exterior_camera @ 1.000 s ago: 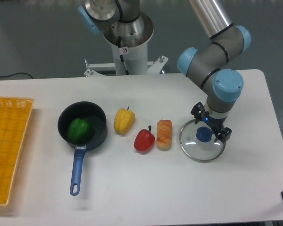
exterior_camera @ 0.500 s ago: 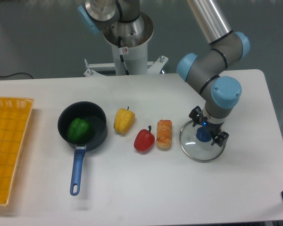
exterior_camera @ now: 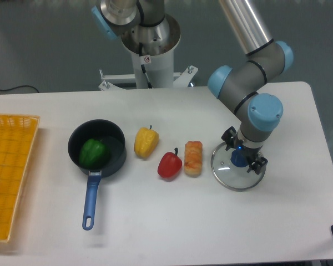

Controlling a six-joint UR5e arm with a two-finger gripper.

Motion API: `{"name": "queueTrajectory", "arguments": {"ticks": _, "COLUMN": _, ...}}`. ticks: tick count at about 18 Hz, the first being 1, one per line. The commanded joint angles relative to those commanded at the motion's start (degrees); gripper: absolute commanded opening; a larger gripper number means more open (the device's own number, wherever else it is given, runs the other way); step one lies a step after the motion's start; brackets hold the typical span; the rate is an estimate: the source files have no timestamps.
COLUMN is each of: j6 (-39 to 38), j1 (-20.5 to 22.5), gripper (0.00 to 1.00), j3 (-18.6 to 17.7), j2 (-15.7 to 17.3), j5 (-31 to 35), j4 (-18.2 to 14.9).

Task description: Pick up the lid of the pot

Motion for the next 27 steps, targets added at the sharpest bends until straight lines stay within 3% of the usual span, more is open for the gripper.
{"name": "queueTrajectory", "arguments": {"ticks": 10, "j6": 0.0, "j1": 0.0, "gripper": 0.75, "j3": 0.0, "j2": 0.0, "j5": 0.2, "j4": 0.1}}
{"name": "queueTrajectory", "arguments": {"ticks": 21, "j6": 0.0, "j1": 0.0, "gripper": 0.7, "j3": 0.0, "j2": 0.0, "j5": 0.2, "j4": 0.1}}
{"name": "queueTrajectory", "arguments": {"ticks": 27, "j6": -0.2, "j1": 0.0, "gripper": 0.62, "j3": 0.0, "j2": 0.1, "j5": 0.3, "j4": 0.0}}
